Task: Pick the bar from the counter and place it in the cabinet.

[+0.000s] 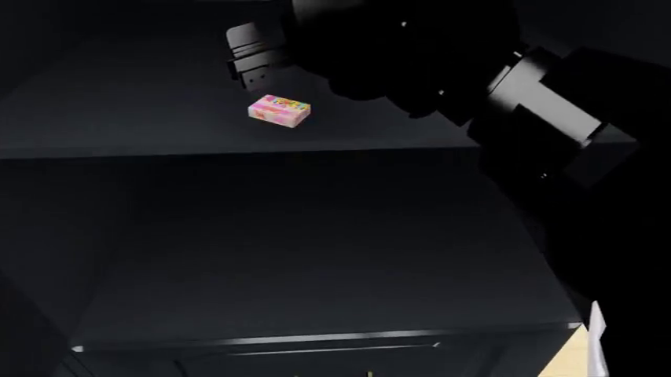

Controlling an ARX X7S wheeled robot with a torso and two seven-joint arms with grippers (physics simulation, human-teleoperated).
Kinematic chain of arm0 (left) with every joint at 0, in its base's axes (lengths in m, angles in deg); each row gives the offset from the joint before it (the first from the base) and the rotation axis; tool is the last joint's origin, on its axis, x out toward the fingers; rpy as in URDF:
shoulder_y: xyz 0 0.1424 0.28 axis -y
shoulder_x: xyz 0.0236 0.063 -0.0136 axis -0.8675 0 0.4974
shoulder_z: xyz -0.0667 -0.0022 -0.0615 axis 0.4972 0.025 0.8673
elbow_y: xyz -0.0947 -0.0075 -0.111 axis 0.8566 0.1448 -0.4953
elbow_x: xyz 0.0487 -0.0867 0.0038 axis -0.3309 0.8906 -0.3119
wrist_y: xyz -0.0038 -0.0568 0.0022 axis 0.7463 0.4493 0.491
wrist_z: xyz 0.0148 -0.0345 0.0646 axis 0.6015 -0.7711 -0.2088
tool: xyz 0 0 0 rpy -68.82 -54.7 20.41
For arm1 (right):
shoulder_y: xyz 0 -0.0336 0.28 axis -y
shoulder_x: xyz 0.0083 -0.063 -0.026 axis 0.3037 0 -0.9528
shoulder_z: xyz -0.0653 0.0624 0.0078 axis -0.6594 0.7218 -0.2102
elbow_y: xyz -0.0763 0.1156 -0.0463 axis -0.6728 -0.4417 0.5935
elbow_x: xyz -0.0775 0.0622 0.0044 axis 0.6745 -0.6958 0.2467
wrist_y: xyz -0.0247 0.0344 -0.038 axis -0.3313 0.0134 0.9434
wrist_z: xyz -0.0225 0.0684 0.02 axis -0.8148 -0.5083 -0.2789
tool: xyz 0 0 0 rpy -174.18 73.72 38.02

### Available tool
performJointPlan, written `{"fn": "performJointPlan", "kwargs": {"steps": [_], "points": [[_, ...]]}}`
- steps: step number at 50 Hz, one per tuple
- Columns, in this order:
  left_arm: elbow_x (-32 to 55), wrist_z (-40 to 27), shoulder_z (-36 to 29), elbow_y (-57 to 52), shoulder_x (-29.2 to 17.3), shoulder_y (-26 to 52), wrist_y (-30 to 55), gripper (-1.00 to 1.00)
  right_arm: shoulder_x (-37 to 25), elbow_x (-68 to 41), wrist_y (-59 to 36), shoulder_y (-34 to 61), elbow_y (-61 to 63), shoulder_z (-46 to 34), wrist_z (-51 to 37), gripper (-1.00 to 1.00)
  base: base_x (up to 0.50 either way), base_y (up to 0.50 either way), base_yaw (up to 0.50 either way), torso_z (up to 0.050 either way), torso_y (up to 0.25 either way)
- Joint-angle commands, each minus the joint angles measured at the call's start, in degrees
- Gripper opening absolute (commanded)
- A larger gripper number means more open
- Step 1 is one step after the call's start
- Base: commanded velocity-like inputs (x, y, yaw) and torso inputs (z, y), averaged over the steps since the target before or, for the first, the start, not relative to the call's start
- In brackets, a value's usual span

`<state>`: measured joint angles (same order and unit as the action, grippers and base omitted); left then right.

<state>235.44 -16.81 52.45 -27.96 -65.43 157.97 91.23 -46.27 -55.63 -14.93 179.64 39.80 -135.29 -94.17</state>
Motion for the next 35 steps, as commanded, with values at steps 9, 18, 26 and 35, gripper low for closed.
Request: {"fn": "performJointPlan", "kwargs": {"steps": [9,18,26,35], "points": [[0.33,0.02,0.15,0.06,-0.21,0.24,-0.17,1.0,-6.09,-5.92,-2.45,5.18,11.12,-3.17,-6.33,1.0,0.0,0.0,0.0,0.0,0.0],[-0.22,-0.13,-0.35,-0.24,0.67,0.12,-0.84,1.0,-11.66,-10.61,-7.31,6.45,22.31,-2.48,-15.78,1.0,0.0,0.0,0.0,0.0,0.0],[-0.38,0.73,0.36,-0.4,-0.81,-1.03,-0.21,1.0,-15.67,-13.46,-6.04,5.68,32.05,-0.03,-21.86,1.0,0.0,0.0,0.0,0.0,0.0],[-0.56,1.29,0.71,-1.0,-1.27,-1.66,-0.65,1.0,-20.91,-16.17,-3.71,5.91,44.51,3.4,-29.02,1.0,0.0,0.0,0.0,0.0,0.0]]}}
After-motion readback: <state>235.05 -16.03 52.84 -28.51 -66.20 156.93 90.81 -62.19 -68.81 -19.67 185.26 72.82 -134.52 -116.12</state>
